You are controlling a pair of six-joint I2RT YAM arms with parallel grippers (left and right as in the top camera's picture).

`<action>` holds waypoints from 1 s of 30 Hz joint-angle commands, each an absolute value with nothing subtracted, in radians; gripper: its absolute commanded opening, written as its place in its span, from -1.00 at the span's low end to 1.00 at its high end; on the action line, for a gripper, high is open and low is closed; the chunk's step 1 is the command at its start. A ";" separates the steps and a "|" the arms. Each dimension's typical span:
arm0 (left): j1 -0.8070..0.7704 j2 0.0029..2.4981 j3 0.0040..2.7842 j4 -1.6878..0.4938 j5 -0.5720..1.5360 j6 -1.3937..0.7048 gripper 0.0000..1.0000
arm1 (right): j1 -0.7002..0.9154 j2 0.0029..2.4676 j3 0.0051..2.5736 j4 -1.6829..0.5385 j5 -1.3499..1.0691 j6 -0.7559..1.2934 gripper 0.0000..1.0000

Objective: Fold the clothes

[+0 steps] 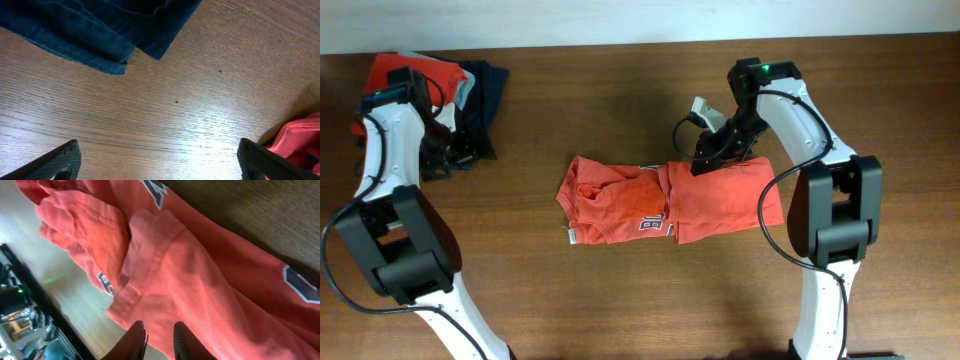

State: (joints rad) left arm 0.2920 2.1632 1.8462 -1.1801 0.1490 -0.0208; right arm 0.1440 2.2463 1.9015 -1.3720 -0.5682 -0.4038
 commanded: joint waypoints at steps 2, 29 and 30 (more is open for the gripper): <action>0.293 2.124 1.863 -1.178 0.149 -0.030 0.99 | 0.148 2.218 1.887 -1.372 -0.488 -0.411 -0.50; 0.293 2.124 1.863 -1.178 0.149 -0.030 0.99 | 0.072 2.214 1.763 -1.173 -0.602 -0.448 -0.52; 0.293 2.124 1.863 -1.178 0.149 -0.030 0.99 | 0.069 2.213 1.800 -1.216 -0.600 -0.449 -0.54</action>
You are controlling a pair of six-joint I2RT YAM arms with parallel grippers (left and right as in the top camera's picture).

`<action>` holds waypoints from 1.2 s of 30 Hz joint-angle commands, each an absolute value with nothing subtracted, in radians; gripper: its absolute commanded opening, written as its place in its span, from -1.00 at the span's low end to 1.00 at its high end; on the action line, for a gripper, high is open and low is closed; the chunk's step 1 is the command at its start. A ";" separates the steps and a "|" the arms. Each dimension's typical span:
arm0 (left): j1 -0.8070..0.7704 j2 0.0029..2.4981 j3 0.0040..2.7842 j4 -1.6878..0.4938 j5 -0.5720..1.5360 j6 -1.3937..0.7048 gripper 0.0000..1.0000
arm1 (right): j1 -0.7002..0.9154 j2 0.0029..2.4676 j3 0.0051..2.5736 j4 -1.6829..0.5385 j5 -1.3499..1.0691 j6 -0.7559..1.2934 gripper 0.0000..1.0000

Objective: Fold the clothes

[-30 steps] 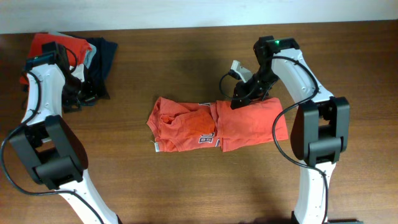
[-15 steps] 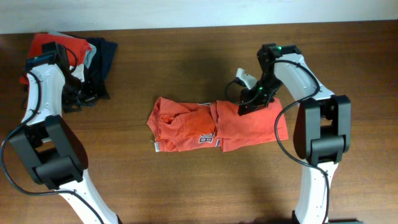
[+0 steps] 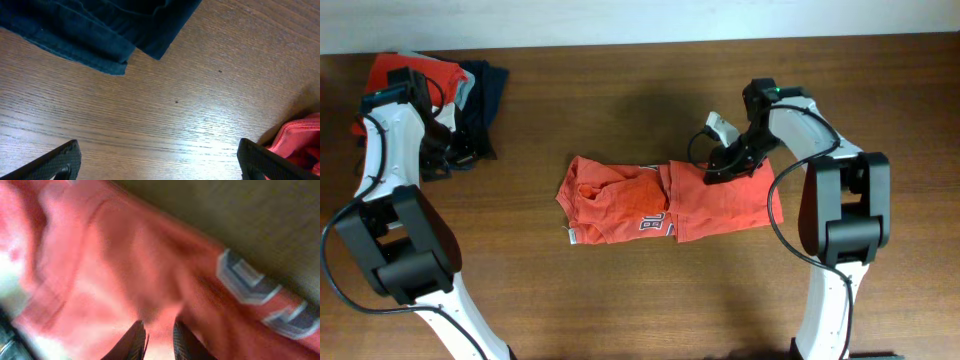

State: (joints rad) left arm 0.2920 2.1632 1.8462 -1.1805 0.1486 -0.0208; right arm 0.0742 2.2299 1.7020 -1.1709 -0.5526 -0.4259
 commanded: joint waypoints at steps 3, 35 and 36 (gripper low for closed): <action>0.293 2.124 1.863 -1.178 0.149 -0.030 0.99 | 0.047 2.212 1.901 -1.335 -0.576 -0.449 -0.58; 0.293 2.124 1.863 -1.178 0.149 -0.030 0.99 | -0.072 2.157 1.850 -1.280 -0.618 -0.502 -0.55; 0.293 2.124 1.863 -1.178 0.149 -0.030 0.99 | -0.064 2.136 1.875 -1.308 -0.617 -0.502 -0.55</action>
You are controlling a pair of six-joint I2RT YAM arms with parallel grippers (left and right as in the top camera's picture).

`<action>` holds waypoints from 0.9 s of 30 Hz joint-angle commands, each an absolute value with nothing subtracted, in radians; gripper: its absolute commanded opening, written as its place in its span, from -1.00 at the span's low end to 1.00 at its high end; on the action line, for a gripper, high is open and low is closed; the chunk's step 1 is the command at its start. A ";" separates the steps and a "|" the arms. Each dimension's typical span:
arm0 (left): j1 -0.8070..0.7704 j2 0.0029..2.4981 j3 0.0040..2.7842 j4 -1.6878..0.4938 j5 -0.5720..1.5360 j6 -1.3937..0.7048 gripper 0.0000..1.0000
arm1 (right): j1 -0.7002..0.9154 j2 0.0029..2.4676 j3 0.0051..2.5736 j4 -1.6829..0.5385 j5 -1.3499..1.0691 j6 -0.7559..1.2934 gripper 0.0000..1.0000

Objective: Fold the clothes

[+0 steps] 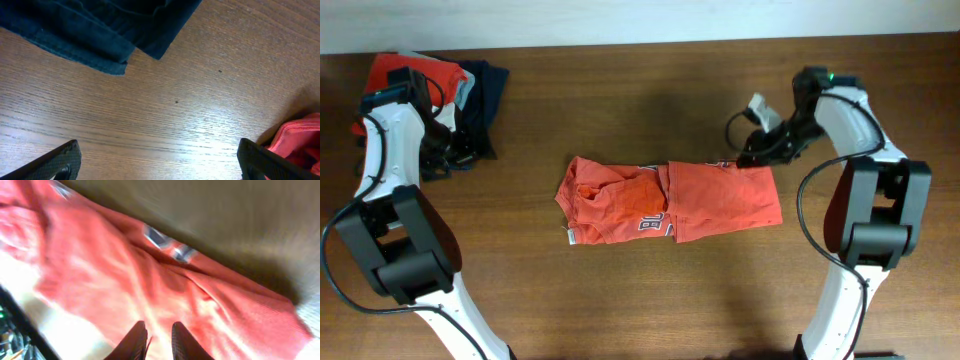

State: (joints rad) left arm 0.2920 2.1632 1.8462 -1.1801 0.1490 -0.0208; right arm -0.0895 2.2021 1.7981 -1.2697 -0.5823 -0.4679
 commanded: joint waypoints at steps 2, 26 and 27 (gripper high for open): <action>0.293 2.124 1.863 -1.178 0.149 -0.030 0.99 | -0.043 2.091 1.899 -1.349 -0.617 -0.519 -0.55; 0.293 2.124 1.863 -1.178 0.149 -0.030 0.99 | 0.427 1.728 1.714 -1.376 0.124 -0.029 0.97; 0.293 2.124 1.863 -1.178 0.149 -0.030 0.99 | 0.434 1.712 1.664 -1.333 0.124 -0.047 0.97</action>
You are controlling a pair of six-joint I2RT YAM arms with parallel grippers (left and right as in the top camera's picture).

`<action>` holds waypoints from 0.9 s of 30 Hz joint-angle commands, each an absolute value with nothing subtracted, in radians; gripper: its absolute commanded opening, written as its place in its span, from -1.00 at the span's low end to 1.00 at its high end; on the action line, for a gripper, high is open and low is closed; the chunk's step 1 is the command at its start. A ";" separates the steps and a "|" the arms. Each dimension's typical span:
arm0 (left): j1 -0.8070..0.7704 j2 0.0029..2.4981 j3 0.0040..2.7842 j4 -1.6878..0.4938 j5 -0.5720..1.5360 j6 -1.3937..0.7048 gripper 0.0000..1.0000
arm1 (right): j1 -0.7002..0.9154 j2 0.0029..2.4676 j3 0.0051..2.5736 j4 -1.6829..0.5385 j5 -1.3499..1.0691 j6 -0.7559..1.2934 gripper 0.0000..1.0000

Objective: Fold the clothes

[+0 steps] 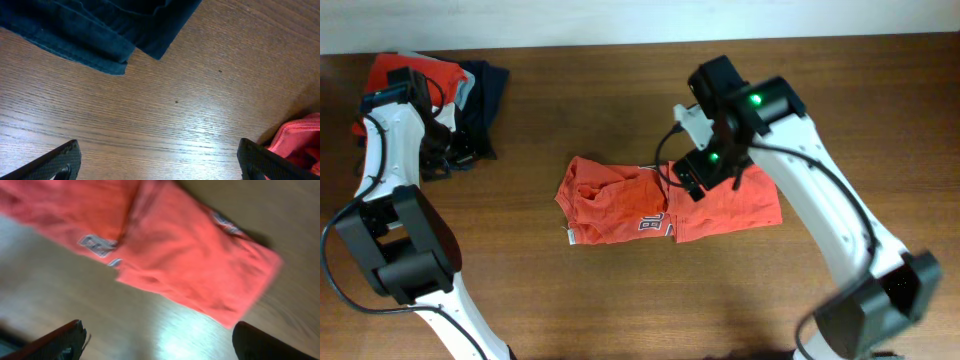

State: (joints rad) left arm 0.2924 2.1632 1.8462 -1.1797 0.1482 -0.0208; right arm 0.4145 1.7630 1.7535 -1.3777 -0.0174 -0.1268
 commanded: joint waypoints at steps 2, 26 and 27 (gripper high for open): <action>0.293 2.124 1.863 -1.178 0.149 -0.030 0.99 | 0.459 1.699 1.571 -1.250 0.100 -0.087 0.97; 0.293 2.124 1.863 -1.178 0.149 -0.030 0.99 | 0.519 1.708 1.195 -0.850 -0.100 -0.262 0.39; 0.293 2.124 1.863 -1.178 0.149 -0.030 0.99 | 0.519 1.708 1.186 -0.833 -0.112 -0.262 0.39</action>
State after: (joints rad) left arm 0.2920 2.1632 1.8462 -1.1797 0.1490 -0.0208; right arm 0.5171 1.7138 1.2087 -0.8589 -0.0631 -0.2478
